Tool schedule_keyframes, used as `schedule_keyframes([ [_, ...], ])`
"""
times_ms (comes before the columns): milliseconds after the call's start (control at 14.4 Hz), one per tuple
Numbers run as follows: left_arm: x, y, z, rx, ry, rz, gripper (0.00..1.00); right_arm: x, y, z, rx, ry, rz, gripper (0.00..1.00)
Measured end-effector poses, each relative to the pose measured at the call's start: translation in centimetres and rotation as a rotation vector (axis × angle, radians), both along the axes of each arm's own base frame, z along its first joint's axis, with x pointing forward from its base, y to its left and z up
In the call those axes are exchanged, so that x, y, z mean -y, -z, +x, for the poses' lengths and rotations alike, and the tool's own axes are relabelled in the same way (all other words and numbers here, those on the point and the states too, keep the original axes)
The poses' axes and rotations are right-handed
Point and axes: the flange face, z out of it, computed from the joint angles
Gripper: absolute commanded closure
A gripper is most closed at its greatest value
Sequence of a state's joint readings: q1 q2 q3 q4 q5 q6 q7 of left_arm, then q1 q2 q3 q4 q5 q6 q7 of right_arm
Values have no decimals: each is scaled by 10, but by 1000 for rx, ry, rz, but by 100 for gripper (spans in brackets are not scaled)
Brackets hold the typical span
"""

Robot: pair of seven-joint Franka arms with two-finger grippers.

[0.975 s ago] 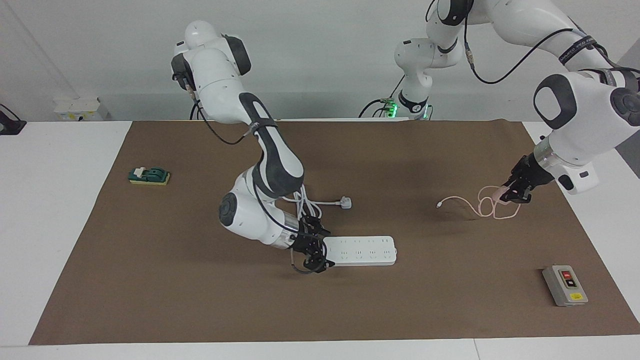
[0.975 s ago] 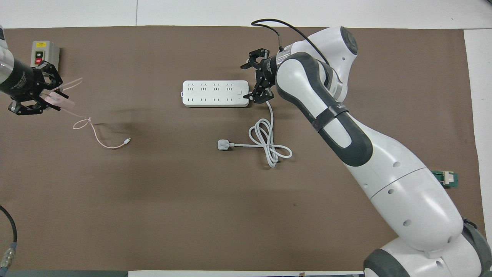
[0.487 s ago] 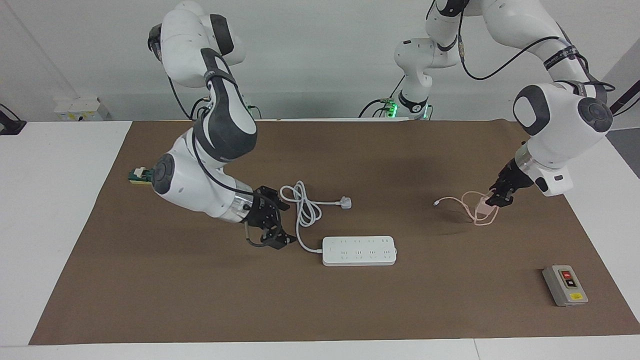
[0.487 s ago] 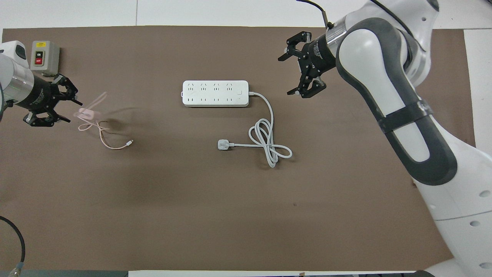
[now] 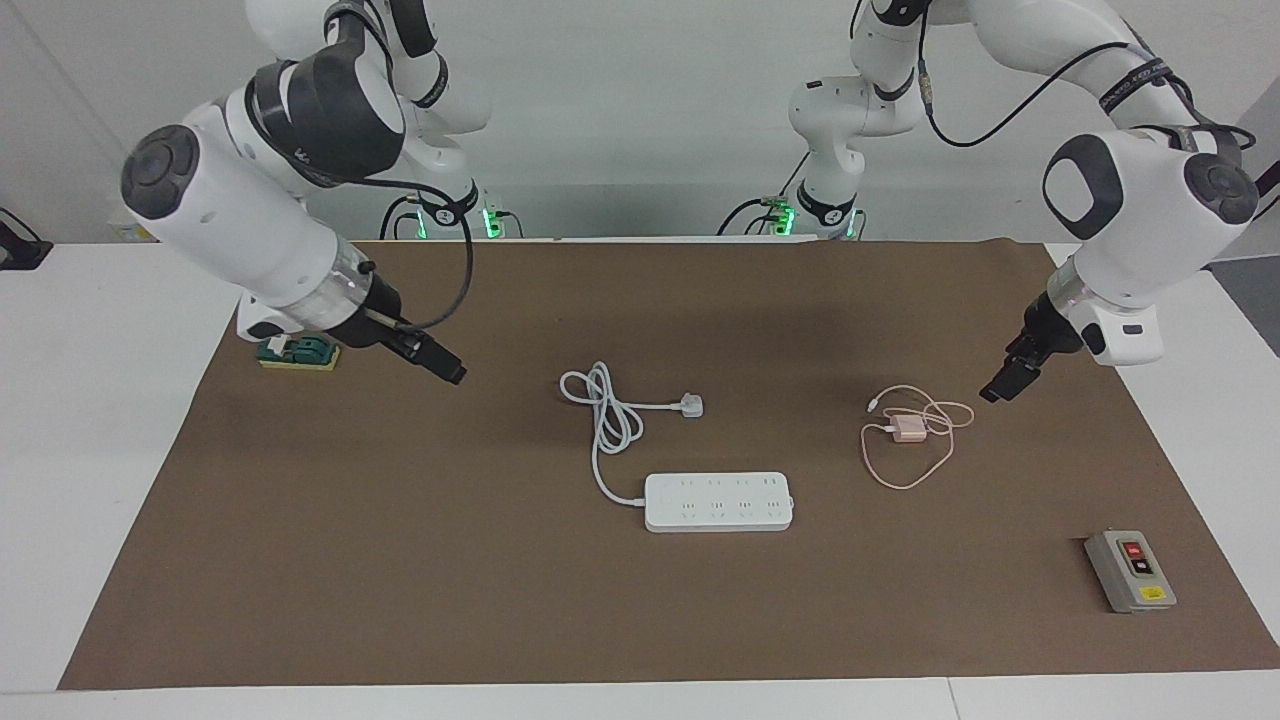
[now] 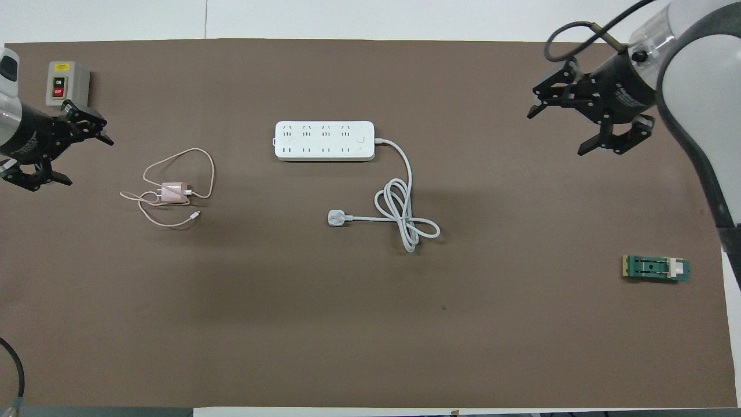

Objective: Unplug charger and place it aside

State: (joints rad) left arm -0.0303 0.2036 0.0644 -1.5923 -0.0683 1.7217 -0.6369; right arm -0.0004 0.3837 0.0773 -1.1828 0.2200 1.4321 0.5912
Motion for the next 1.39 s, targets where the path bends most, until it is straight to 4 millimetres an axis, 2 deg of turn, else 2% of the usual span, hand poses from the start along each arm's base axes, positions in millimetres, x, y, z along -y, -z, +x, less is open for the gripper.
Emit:
schedule_keyframes([
  [139,2,-21,-8,-11,105,-11,0,17,-13,-10,58,-207,-56,0],
  [278,5,-39,-19,-12,214,-23,0,30,-23,-19,89,-342,-80,0],
  [487,7,-72,-40,-2,346,-37,0,53,-41,-37,117,-458,-118,0],
  [696,9,-98,-64,-11,463,-54,0,57,-58,-60,133,-550,-152,0],
  [905,13,-97,-83,-26,506,-65,0,56,-65,-80,133,-598,-162,0],
  [1184,24,-93,-76,-6,554,-62,0,54,-53,-101,151,-603,-184,0],
  [1392,35,-92,-69,-2,603,-63,0,67,-39,-101,187,-579,-204,0],
])
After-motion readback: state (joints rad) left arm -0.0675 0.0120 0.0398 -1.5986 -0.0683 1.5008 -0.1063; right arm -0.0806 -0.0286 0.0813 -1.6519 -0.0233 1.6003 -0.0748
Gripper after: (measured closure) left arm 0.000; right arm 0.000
